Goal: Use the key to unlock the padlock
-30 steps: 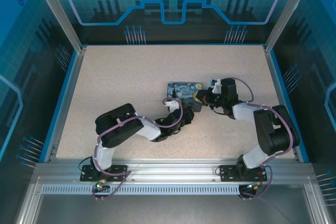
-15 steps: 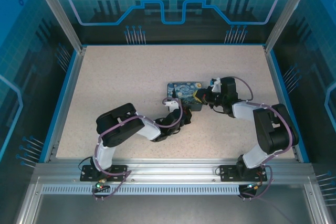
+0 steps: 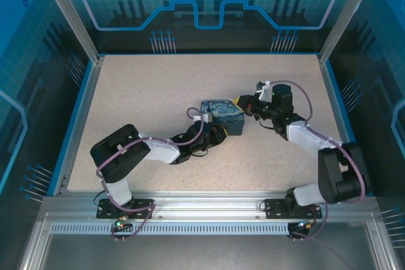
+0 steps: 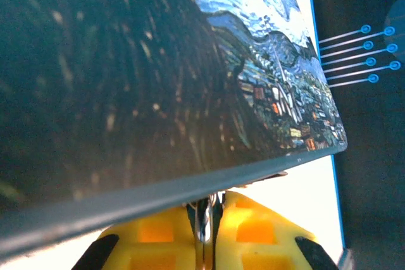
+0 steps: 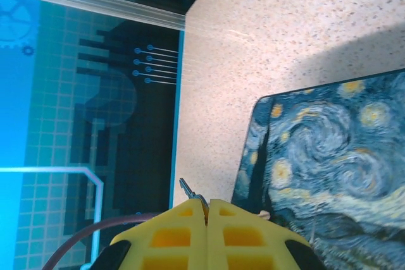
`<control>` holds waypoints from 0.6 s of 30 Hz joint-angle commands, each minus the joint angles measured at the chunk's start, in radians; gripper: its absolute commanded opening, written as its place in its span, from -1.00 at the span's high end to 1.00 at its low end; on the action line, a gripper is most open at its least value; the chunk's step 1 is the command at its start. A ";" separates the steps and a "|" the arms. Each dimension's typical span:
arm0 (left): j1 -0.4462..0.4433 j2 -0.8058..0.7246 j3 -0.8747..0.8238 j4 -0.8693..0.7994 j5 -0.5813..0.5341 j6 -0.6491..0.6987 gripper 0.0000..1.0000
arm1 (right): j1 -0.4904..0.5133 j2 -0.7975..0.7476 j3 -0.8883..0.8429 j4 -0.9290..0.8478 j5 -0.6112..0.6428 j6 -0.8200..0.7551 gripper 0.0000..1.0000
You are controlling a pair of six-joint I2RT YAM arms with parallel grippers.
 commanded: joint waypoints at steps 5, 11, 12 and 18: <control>0.054 -0.070 -0.022 0.008 0.190 -0.093 1.00 | 0.004 -0.180 -0.143 -0.072 -0.017 -0.005 1.00; 0.102 -0.098 -0.030 0.058 0.255 -0.153 1.00 | 0.016 -0.265 -0.226 -0.130 -0.010 -0.009 1.00; 0.108 -0.103 -0.031 0.062 0.259 -0.160 1.00 | 0.019 -0.272 -0.239 -0.129 -0.005 -0.004 1.00; 0.140 -0.107 -0.028 0.105 0.283 -0.201 1.00 | 0.066 -0.295 -0.297 -0.099 0.029 0.026 1.00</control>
